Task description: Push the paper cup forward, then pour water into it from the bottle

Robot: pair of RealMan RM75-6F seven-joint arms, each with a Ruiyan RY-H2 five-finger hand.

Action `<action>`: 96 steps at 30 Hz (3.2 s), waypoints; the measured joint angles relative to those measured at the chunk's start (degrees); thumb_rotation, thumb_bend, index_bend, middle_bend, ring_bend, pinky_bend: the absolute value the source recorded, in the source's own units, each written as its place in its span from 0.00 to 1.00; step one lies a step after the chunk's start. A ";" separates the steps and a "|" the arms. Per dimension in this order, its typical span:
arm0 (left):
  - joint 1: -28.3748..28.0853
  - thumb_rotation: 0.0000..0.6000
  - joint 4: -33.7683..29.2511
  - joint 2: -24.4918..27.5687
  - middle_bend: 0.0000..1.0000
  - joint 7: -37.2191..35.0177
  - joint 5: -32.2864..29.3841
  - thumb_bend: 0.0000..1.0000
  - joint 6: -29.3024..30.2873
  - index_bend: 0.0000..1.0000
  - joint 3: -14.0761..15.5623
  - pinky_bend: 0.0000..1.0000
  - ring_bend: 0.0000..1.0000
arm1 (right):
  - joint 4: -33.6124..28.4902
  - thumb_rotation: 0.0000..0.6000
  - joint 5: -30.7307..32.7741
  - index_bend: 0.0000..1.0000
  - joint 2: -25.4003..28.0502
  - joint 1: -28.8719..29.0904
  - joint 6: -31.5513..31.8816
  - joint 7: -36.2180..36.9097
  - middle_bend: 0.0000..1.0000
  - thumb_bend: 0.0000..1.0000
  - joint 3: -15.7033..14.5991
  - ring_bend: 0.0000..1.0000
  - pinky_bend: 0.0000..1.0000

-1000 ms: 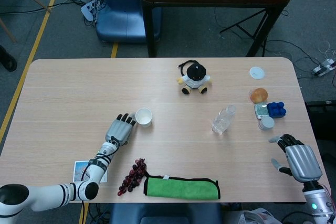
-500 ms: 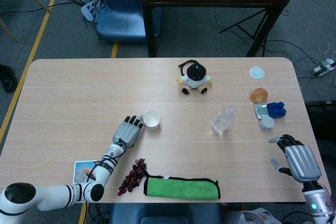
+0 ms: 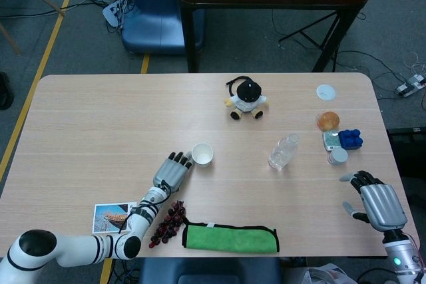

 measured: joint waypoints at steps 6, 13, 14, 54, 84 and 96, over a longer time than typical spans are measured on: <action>-0.66 1.00 -0.27 -0.76 0.00 0.86 -0.38 0.60 0.44 0.06 -0.07 0.08 0.00 | 0.15 1.00 -0.05 0.34 0.09 0.12 -0.20 -0.13 0.33 0.25 -0.03 0.23 0.46; -1.49 1.00 -0.43 -2.05 0.00 1.58 -0.47 0.60 0.65 0.05 -0.06 0.08 0.00 | 0.18 1.00 -0.32 0.34 -0.01 -0.01 0.11 -0.04 0.33 0.25 -0.15 0.23 0.46; -1.58 1.00 -0.44 -2.20 0.00 1.66 -0.50 0.60 0.70 0.05 -0.09 0.08 0.00 | 0.13 1.00 -0.33 0.34 0.01 -0.02 0.13 -0.05 0.33 0.25 -0.15 0.23 0.46; 14.93 1.00 -29.27 27.99 0.00 -0.28 12.61 0.59 25.02 0.06 12.50 0.08 0.00 | 5.71 1.00 0.03 0.34 -5.90 0.64 0.70 0.06 0.26 0.16 1.05 0.18 0.33; 38.00 1.00 -20.68 36.93 0.00 -26.03 29.81 0.38 34.02 0.07 17.24 0.08 0.00 | 19.68 1.00 3.65 0.27 -19.38 7.08 -1.28 14.53 0.21 0.04 8.21 0.16 0.31; 40.63 1.00 -18.42 37.49 0.00 -29.97 32.87 0.38 31.42 0.07 15.55 0.08 0.00 | 29.70 1.00 7.42 0.24 -25.82 10.67 -4.85 19.84 0.20 0.03 11.31 0.15 0.31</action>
